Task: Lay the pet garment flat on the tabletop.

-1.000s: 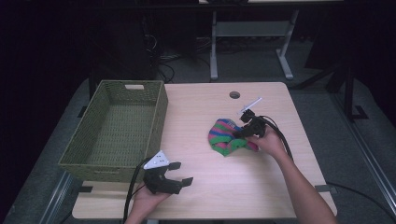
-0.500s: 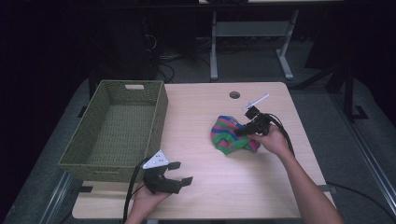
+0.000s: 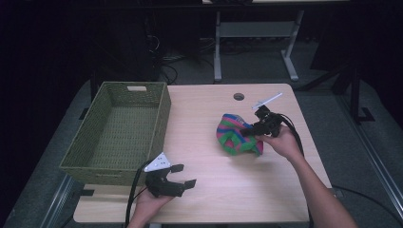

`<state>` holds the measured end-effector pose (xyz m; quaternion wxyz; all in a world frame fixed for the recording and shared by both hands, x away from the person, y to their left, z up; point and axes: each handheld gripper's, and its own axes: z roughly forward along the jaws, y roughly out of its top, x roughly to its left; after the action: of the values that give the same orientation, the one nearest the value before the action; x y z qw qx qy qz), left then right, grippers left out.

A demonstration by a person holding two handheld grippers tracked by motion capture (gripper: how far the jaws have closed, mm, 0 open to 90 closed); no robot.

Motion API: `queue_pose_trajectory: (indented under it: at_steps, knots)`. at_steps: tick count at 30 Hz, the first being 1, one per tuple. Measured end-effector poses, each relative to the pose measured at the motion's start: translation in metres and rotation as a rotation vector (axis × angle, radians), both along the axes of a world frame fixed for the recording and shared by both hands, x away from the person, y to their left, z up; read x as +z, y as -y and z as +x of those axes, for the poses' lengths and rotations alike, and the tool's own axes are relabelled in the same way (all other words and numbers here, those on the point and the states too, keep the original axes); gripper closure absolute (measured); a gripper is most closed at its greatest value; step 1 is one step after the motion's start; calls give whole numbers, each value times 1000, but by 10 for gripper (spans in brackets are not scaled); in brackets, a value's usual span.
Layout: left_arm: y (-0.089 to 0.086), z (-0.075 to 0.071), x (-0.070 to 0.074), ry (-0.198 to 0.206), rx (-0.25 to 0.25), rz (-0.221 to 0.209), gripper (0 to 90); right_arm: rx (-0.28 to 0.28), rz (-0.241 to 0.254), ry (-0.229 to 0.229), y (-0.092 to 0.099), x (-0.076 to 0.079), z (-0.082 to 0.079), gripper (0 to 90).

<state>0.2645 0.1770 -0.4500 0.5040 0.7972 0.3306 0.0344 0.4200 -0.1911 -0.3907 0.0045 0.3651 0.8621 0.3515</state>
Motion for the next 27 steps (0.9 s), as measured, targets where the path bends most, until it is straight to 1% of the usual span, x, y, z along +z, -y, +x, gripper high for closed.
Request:
queue_pose_trajectory:
  at_steps: [3,6,7,10,14,19,21,27]
  knots:
    - [0,0,0,1,2,-1,190,4,11,7,2,6,-5,719]
    - [0,0,0,1,1,0,190,9,39,4,4,11,-11,719]
    - [0,-1,0,2,0,3,190,19,44,13,4,13,-12,719]
    - [0,-1,0,-1,2,-4,190,26,49,25,4,20,-20,719]
    - [-2,0,1,-2,10,-16,190,45,80,46,4,26,-30,719]
    - [-5,0,2,4,15,-16,190,64,95,58,3,32,-41,719]
    - [-4,-1,2,5,16,-19,190,74,93,63,2,35,-46,719]
    - [-4,-1,2,12,14,-20,190,102,106,76,-1,38,-61,718]
